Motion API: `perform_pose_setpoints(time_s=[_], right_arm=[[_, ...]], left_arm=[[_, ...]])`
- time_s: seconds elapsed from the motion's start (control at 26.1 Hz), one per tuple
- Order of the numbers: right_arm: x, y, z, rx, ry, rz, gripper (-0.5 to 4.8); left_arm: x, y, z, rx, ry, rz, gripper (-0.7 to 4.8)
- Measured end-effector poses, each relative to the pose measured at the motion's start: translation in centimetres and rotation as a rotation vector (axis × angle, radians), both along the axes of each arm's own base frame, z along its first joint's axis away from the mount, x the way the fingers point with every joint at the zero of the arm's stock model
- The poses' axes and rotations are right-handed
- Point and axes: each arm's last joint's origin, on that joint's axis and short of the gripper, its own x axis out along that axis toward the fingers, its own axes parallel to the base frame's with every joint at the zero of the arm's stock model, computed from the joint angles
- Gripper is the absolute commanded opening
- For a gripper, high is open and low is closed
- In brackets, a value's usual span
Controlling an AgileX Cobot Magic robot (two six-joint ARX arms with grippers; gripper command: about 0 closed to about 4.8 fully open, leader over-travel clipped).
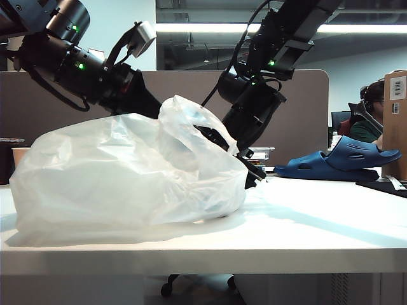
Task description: Put the power bank into the bag.
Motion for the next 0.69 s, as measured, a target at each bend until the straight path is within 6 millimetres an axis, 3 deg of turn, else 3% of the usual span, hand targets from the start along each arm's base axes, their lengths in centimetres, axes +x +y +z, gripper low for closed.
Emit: perform_pose_setpoints(time_s=[0.11,0.19,0.27,0.38,0.69], right_arm=[[-0.1,-0.1,0.0,-0.01,0.007,-0.003,4.06],[-0.2,-0.1,0.1,-0.015,0.012,-0.005,4.58],[-0.4,-0.3,0.5,-0.023,0.022,-0.009,4.63],[-0.6,-0.5,0.7,-0.04,0.034,-0.013,4.63],[-1.3,-1.6,3.4,-0.093,-0.014,-0.044,4.63]], left_arm=[[0.0,0.1,-0.2,0.028,0.015,0.037,0.9],[0.0,0.1,-0.3,0.039,0.024,0.049,1.04],[-0.1,0.2,-0.4,0.045,0.031,0.055,1.93],[0.0,0.2,-0.4,0.05,0.03,0.062,2.48],[-0.1,0.1,-0.3,0.046,0.027,0.058,2.5]])
